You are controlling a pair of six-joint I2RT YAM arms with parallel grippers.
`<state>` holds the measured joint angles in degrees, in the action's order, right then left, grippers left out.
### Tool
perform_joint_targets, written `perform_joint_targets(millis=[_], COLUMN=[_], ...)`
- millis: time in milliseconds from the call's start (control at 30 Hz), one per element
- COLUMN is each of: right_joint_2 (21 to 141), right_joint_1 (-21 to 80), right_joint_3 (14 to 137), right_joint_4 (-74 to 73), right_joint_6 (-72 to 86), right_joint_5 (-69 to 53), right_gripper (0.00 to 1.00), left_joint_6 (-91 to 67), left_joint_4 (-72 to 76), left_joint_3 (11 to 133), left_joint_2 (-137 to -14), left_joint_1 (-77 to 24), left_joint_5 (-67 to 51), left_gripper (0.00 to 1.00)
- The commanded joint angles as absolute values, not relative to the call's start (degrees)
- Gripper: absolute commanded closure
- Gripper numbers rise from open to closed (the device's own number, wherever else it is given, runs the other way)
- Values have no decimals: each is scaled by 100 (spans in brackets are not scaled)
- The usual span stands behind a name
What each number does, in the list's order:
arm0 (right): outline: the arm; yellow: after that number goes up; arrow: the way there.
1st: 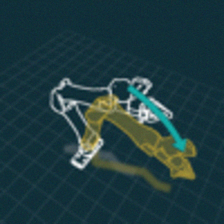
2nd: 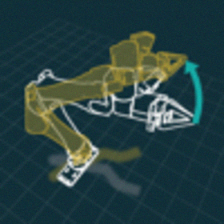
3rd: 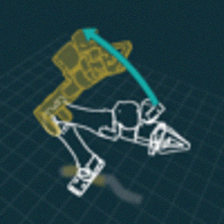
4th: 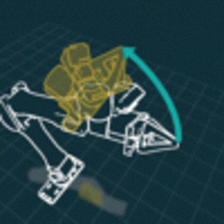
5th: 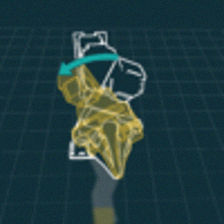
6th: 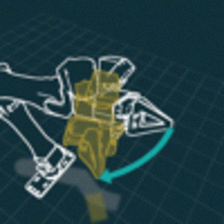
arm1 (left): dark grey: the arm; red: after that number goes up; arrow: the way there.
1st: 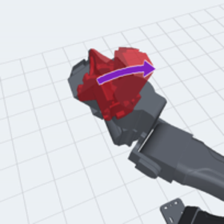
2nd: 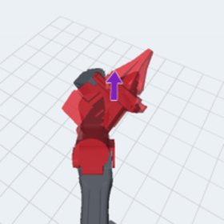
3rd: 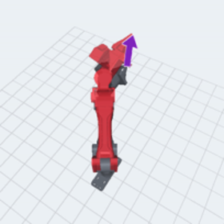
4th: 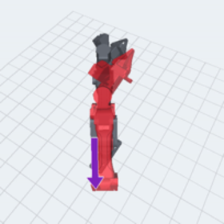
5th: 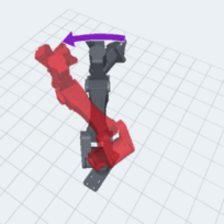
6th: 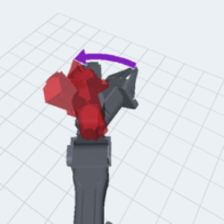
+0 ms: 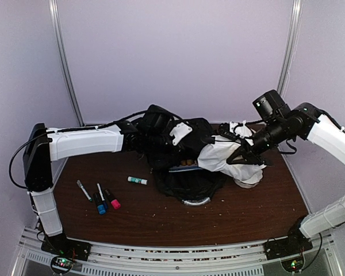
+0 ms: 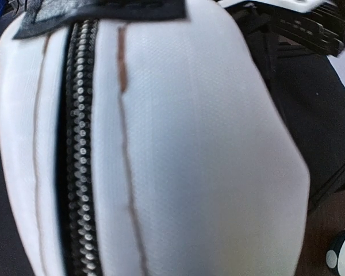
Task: Pack the student bag
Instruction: Pick up the largest pocket of the bag from the student bag, then place the files in the largest pocket of the bag.
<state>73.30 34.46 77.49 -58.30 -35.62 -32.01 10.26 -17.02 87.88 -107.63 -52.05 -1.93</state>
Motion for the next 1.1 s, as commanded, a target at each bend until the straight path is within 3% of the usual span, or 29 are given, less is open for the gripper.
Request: perform_joint_targets(millis=[0,267,733,1067], right_joint_2=[7602,8170,8939,9555], right_joint_1=[4124,4819,5195,5707], right_joint_3=[8128,8149,7536,7089], right_joint_4=[-5821,-4838,-2814,-1810], right_joint_6=[-3854,-4038,-3733,-4487], right_joint_5=[-2264,-733,855,1650], right_gripper=[84,87,85,86], left_joint_6=[509,304,95,-9], left_joint_4=[-612,-467,-431,-344], left_joint_3=[9104,9427,9699,9732], left_joint_2=[-10576,-10597,-10512,-10445], left_joint_1=[-4919,-4742,-4676,-4630], left_joint_5=[-885,-1275,-1558,-1808], left_gripper=[100,100,100,100])
